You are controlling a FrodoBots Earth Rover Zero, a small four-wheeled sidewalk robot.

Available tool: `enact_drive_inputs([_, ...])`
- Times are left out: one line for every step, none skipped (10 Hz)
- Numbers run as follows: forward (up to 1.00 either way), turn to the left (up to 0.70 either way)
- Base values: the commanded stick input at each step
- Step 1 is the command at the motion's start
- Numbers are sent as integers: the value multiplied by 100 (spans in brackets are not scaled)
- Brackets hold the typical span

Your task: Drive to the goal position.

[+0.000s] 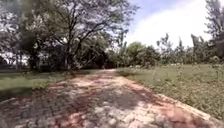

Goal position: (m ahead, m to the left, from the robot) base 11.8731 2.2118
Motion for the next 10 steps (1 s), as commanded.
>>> enact_drive_inputs([70,13])
enact_drive_inputs([70,0])
enact_drive_inputs([70,0])
enact_drive_inputs([70,0])
enact_drive_inputs([70,0])
enact_drive_inputs([70,0])
enact_drive_inputs([70,0])
enact_drive_inputs([70,0])
enact_drive_inputs([70,0])
enact_drive_inputs([70,0])
